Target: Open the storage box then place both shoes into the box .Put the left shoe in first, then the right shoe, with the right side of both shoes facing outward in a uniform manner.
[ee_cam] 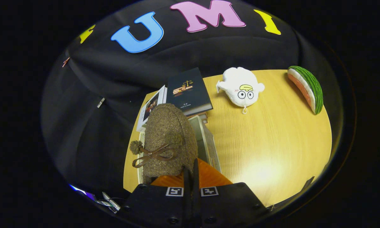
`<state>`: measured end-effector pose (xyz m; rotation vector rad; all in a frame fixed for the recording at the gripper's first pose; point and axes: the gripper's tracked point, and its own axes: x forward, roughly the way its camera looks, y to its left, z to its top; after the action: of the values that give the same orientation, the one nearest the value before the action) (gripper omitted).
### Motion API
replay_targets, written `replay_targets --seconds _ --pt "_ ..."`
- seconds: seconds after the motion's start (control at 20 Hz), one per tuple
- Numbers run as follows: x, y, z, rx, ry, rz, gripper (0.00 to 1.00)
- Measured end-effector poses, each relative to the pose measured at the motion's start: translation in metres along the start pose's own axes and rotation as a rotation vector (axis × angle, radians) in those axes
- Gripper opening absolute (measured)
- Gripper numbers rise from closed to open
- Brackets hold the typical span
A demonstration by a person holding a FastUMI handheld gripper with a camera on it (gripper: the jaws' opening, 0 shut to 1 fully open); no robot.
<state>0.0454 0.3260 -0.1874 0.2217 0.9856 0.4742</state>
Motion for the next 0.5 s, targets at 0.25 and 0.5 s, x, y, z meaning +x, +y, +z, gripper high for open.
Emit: replay_targets --seconds 0.25,0.5 --pt "0.010 -0.006 -0.028 -0.020 0.043 -0.010 0.05" --pt "0.016 -0.013 -0.036 -0.020 0.061 -0.035 0.05"
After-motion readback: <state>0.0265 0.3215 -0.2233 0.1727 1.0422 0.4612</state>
